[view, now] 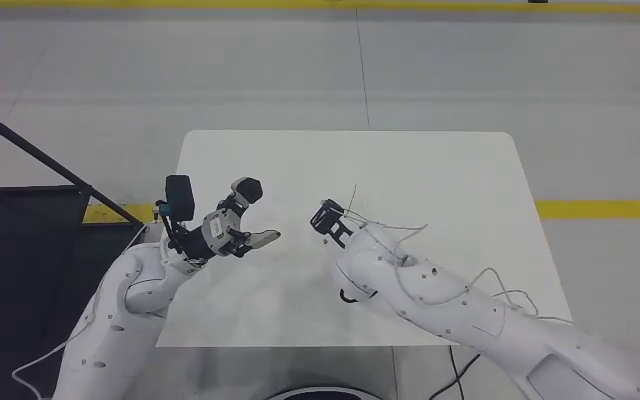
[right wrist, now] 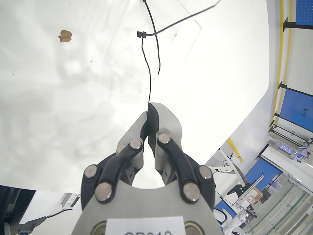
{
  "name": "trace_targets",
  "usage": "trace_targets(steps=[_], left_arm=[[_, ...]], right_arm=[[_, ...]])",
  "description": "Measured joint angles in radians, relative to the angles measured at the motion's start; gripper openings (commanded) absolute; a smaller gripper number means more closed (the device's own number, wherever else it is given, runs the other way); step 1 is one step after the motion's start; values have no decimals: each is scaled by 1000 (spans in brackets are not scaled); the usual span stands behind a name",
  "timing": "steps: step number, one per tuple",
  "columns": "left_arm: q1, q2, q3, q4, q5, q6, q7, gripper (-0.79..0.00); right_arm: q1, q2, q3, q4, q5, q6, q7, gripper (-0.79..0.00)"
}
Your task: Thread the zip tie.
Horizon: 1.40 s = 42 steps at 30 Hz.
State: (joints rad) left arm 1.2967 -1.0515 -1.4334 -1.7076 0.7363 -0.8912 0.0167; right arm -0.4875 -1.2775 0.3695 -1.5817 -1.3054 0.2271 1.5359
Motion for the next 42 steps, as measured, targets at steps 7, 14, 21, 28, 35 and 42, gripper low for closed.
trace_targets(steps=[7, 14, 21, 28, 35, 42], left_arm=[[0, 0, 0, 0, 0, 0, 0, 0], [0, 0, 0, 0, 0, 0, 0, 0], [0, 0, 0, 0, 0, 0, 0, 0], [0, 0, 0, 0, 0, 0, 0, 0], [0, 0, 0, 0, 0, 0, 0, 0], [0, 0, 0, 0, 0, 0, 0, 0]], right_arm=[[18, -40, -13, 62, -3, 3, 0, -533], [21, -60, -14, 93, -14, -8, 0, -536], [2, -55, 38, 39, -2, -8, 0, -403], [-104, 9, 182, -159, 0, -44, 0, -296], [-379, 99, 491, -465, 78, -105, -182, 0], [-757, 148, 816, -686, 191, -119, -594, 0]])
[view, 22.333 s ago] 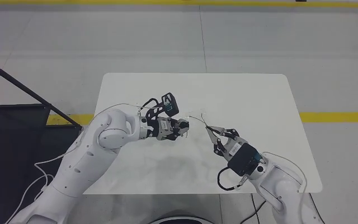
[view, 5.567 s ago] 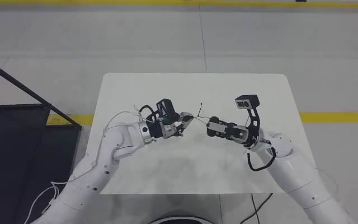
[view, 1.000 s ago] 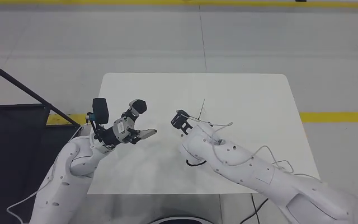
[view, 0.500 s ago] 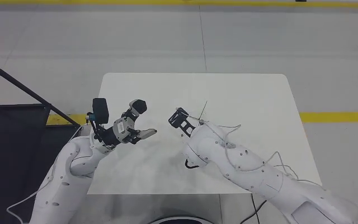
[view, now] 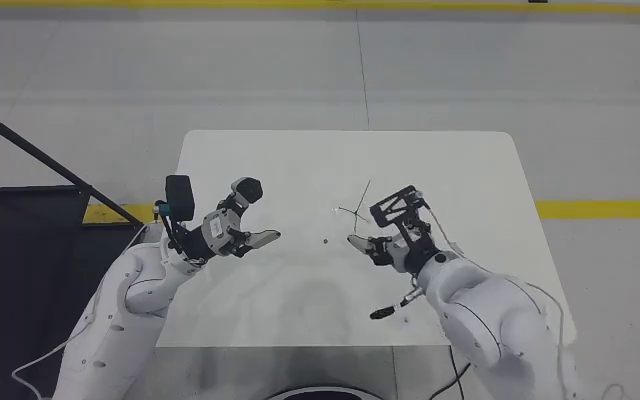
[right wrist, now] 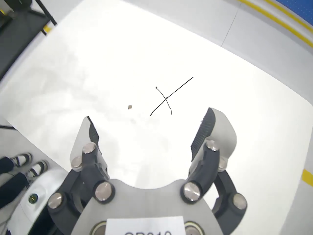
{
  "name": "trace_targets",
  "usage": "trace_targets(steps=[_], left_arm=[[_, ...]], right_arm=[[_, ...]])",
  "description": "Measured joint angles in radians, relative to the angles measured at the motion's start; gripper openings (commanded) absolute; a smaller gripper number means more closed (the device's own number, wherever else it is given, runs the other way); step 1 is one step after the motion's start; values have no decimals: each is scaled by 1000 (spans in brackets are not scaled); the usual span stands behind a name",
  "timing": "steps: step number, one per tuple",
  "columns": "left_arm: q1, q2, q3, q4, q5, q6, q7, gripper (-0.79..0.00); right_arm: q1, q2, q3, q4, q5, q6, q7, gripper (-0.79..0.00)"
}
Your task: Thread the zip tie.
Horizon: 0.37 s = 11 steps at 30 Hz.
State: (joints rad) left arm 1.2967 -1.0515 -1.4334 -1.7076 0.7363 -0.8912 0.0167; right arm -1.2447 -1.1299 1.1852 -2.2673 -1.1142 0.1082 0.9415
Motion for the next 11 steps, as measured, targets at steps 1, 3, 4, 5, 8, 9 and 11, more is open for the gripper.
trace_targets(steps=[1, 3, 4, 5, 8, 9, 11], left_arm=[[0, 0, 0, 0, 0, 0, 0, 0], [0, 0, 0, 0, 0, 0, 0, 0], [0, 0, 0, 0, 0, 0, 0, 0], [0, 0, 0, 0, 0, 0, 0, 0], [0, 0, 0, 0, 0, 0, 0, 0], [0, 0, 0, 0, 0, 0, 0, 0], [0, 0, 0, 0, 0, 0, 0, -1]], right_arm=[[-38, 3, 36, -18, 27, -7, -43, 0], [-116, 7, 115, -50, 86, -24, -133, 0], [-145, 8, 147, -61, 112, -31, -167, 0], [-172, 9, 176, -68, 140, -39, -198, 0], [-243, 13, 254, -81, 211, -85, -256, -1], [-258, 15, 271, -83, 222, -107, -247, -1], [-261, 16, 275, -83, 224, -116, -232, -1]])
